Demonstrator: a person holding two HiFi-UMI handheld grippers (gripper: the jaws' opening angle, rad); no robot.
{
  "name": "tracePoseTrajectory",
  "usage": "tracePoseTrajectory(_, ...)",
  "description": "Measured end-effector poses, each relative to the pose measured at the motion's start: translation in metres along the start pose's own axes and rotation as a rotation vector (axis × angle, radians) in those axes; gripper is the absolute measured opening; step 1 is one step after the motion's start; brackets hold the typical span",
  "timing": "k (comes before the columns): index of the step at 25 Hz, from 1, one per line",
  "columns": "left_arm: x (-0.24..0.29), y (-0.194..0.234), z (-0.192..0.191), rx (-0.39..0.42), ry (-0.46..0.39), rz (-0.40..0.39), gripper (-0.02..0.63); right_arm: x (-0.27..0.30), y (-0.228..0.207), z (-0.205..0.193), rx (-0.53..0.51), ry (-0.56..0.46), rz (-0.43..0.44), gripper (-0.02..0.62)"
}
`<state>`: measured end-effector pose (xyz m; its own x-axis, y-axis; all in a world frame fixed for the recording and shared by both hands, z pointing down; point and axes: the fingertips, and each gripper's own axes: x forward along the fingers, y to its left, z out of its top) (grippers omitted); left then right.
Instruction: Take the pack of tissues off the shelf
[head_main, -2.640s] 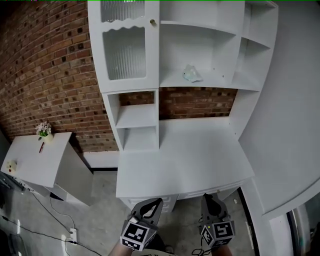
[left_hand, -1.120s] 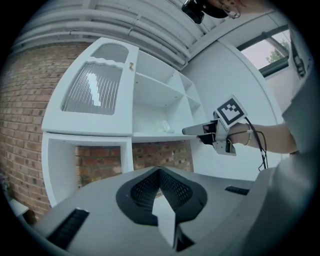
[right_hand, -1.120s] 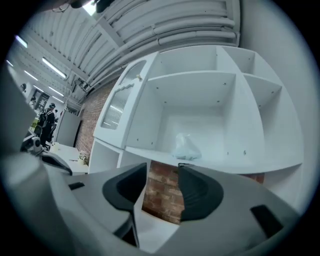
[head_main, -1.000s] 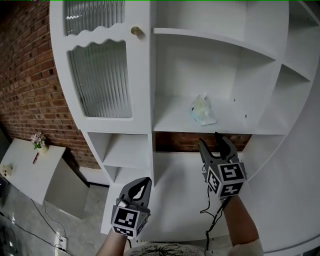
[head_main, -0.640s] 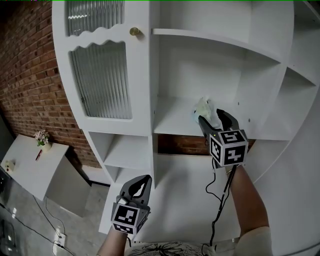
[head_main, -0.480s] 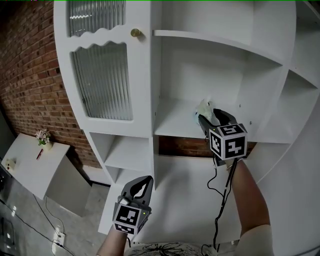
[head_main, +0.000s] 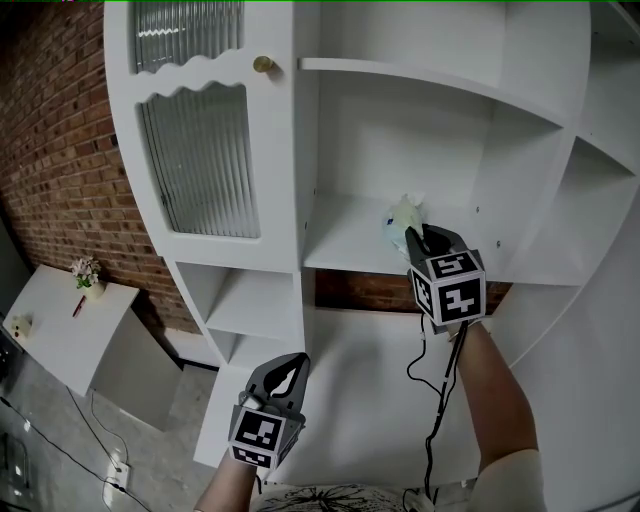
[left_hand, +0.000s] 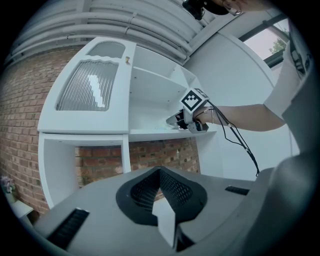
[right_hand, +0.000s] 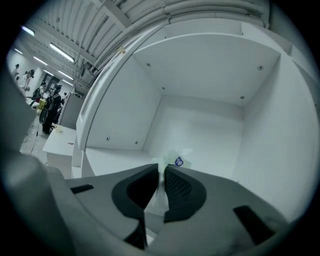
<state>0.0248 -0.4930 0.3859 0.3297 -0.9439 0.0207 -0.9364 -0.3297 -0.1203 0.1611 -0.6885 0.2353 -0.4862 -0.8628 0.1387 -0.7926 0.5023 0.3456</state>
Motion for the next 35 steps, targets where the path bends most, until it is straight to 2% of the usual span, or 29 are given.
tracePoseTrajectory(9,-0.007,-0.019,-0.002,-0.016,0.018,0.001,0.014,-0.06,0.014,0.013,-0.007,-0.127,-0.003,0.023)
tracePoseTrajectory(16,-0.02,-0.05,-0.006,-0.037,0.014,-0.005,0.013,-0.125,0.043,-0.005,-0.02,-0.217,0.024,0.021)
tracePoseTrajectory(21,-0.03,-0.076,-0.014,-0.05,0.02,-0.015,0.012,-0.167,0.07,-0.052,-0.024,-0.204,0.037,0.021)
tracePoseTrajectory(27,-0.04,-0.1,-0.026,-0.052,0.022,-0.015,0.013,-0.199,0.099,-0.121,0.079,-0.125,0.103,0.02)
tracePoseTrajectory(35,-0.033,-0.127,-0.052,-0.069,0.052,-0.038,0.013,-0.208,0.106,-0.216,0.197,-0.036,0.126,0.018)
